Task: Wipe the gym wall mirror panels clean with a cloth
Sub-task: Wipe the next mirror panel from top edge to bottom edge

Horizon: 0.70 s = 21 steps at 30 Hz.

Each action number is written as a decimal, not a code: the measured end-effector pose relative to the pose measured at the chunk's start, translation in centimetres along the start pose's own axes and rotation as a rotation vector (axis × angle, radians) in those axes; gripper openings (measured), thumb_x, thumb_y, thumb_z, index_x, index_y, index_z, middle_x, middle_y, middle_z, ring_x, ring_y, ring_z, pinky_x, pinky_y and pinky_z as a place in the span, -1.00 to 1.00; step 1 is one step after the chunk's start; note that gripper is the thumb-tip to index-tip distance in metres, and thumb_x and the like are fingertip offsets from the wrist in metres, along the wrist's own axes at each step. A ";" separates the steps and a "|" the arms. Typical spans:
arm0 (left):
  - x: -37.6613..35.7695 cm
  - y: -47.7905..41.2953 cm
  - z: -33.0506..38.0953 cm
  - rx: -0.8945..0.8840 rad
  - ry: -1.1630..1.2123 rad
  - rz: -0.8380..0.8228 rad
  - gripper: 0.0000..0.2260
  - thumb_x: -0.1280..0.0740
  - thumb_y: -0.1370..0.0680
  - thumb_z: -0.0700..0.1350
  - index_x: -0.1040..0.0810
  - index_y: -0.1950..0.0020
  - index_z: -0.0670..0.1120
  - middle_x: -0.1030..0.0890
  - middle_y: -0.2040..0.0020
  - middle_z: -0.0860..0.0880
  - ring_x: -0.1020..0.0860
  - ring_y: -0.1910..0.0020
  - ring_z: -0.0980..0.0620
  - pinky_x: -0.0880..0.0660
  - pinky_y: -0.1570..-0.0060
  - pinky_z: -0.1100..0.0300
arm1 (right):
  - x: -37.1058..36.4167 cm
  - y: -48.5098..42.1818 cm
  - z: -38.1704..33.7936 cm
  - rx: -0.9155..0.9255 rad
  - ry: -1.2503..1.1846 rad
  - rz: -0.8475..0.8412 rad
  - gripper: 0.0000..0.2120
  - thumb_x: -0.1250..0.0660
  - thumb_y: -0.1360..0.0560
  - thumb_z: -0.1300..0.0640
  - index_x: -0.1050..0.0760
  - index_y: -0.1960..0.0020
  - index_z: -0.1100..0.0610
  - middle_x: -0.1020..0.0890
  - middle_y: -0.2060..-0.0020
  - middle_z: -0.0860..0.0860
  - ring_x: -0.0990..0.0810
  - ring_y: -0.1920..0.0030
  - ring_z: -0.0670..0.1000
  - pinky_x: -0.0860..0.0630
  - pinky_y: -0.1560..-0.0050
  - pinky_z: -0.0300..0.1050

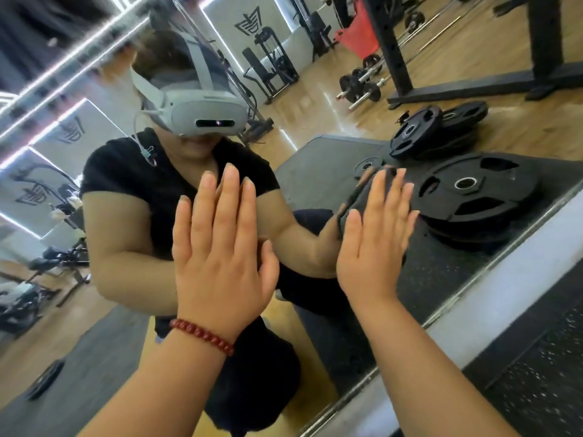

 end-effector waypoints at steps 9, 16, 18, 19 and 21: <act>-0.4 0.2 0.2 -0.011 -0.016 0.028 -0.40 -0.20 -0.57 -0.02 -0.21 -0.57 -0.22 -0.17 -0.57 -0.20 -0.10 -0.57 -0.20 -0.03 -0.53 -0.16 | 0.0 -1.4 -3.1 0.465 0.176 -0.094 -0.47 0.16 -0.69 -0.08 0.07 -0.61 0.05 0.01 -0.58 0.02 0.13 -0.59 0.03 0.19 -0.56 0.09; 1.5 -0.5 -0.6 0.017 0.074 0.023 -0.40 -0.23 -0.54 -0.02 -0.27 -0.55 -0.21 -0.22 -0.56 -0.17 -0.15 -0.56 -0.13 -0.07 -0.52 -0.03 | -0.2 -2.5 -5.6 0.753 0.265 -0.085 -0.47 0.08 -0.69 -0.06 0.08 -0.62 0.02 0.09 -0.60 0.02 0.12 -0.60 0.08 0.15 -0.56 0.17; 2.2 -1.2 -2.0 0.047 0.052 0.029 -0.39 -0.22 -0.54 -0.01 -0.25 -0.56 -0.19 -0.20 -0.57 -0.16 -0.13 -0.57 -0.13 -0.04 -0.53 -0.03 | -0.8 0.4 -3.5 0.917 0.348 -0.142 -0.46 0.05 -0.69 -0.08 0.08 -0.62 -0.03 0.11 -0.61 0.01 0.08 -0.60 0.09 0.14 -0.56 0.16; 2.4 -1.5 -2.9 0.067 0.030 0.035 -0.39 -0.22 -0.55 0.00 -0.24 -0.56 -0.19 -0.18 -0.58 -0.16 -0.12 -0.57 -0.14 0.00 -0.55 -0.06 | -0.8 0.7 -3.3 0.953 0.362 -0.153 -0.46 0.04 -0.69 -0.09 0.08 -0.62 -0.04 0.11 -0.61 0.00 0.07 -0.60 0.09 0.13 -0.56 0.16; 2.2 -1.8 -4.2 0.090 -0.004 0.046 -0.39 -0.22 -0.55 0.01 -0.23 -0.57 -0.18 -0.18 -0.58 -0.17 -0.10 -0.57 -0.17 0.03 -0.55 -0.11 | -0.3 -1.2 -5.8 0.970 0.354 -0.125 -0.46 0.04 -0.69 -0.09 0.09 -0.62 -0.05 0.07 -0.62 0.01 0.07 -0.60 0.09 0.11 -0.56 0.16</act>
Point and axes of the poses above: each hand's wrist, its own y-axis away from the middle knuckle, its own x-axis out of the back of the hand, z = x × y, the point moved 6 cm from there along -y, towards the middle knuckle
